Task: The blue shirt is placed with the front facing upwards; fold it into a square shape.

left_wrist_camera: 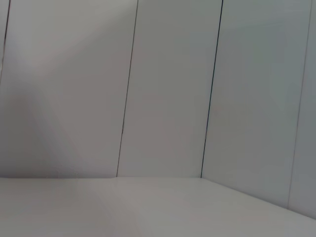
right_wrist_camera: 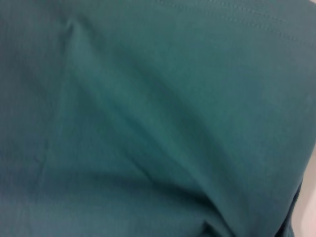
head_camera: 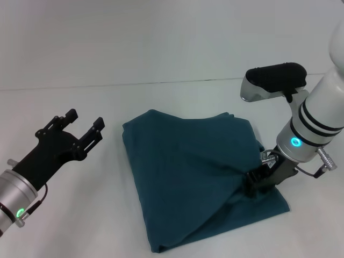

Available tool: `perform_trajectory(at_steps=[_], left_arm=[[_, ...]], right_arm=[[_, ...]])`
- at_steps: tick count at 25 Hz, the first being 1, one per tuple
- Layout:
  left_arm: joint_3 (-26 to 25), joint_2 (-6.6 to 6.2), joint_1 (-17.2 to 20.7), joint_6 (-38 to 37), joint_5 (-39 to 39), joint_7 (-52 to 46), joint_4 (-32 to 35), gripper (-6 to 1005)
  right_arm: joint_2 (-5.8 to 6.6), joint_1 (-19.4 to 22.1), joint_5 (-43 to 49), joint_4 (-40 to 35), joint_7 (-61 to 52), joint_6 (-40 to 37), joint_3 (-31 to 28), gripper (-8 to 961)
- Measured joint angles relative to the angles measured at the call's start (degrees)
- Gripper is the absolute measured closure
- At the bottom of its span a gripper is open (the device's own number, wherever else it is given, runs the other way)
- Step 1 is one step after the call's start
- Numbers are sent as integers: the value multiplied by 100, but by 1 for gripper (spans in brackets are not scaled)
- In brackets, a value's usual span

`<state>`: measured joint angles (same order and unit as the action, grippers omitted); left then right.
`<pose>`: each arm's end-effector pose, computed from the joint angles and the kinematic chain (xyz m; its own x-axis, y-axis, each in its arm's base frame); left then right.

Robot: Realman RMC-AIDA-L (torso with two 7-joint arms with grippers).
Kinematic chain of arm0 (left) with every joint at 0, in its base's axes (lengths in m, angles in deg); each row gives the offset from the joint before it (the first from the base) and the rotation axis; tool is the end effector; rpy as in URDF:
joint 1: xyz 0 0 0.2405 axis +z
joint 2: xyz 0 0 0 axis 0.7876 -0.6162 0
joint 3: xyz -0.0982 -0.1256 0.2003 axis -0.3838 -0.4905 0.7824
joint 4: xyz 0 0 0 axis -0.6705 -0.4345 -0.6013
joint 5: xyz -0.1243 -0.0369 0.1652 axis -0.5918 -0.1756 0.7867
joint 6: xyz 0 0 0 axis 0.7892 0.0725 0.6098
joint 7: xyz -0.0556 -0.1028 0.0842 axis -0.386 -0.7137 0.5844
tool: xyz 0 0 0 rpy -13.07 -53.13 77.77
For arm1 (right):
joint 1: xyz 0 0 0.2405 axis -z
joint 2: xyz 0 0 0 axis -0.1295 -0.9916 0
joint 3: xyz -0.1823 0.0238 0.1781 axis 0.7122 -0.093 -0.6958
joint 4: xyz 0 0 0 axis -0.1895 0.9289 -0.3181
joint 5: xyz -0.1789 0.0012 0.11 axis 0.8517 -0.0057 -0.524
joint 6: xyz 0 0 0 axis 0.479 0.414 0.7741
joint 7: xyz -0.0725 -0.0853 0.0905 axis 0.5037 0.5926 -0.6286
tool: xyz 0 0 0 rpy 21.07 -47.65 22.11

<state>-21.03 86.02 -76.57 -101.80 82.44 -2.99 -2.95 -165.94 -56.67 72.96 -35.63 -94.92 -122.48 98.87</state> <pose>-0.2853 0.3364 -0.0412 0.6267 0.0872 0.7744 0.6865 -0.5320 -0.4957 0.2065 0.3901 -0.0309 0.2966 -0.9508 0.0899 -0.7567 -0.2913 -0.5852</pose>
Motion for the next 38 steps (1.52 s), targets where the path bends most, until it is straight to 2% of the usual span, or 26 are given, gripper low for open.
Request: perform_trajectory(at_steps=[6,17,23,33,38], left_arm=[[-1,0,16,-5,8,0,0,278],[-33,0,47,-36,8,0,0,278],[-35,-2,52,-39,4,0,9,278],[0,-9,36,-38,2,0,32,279],[1,-9,51,-41,4,28,14,279]], right_arm=[[5,-32,5,1,0,-24,74,738],[41,73,-37,-692,19,-571,-92,922],[79,72,-17,-1005,279,-1113,-347,927],[285,-165,103,-966,834,-1762,-674,903],[227,-261,724,-782,660,-1778,-658,891]])
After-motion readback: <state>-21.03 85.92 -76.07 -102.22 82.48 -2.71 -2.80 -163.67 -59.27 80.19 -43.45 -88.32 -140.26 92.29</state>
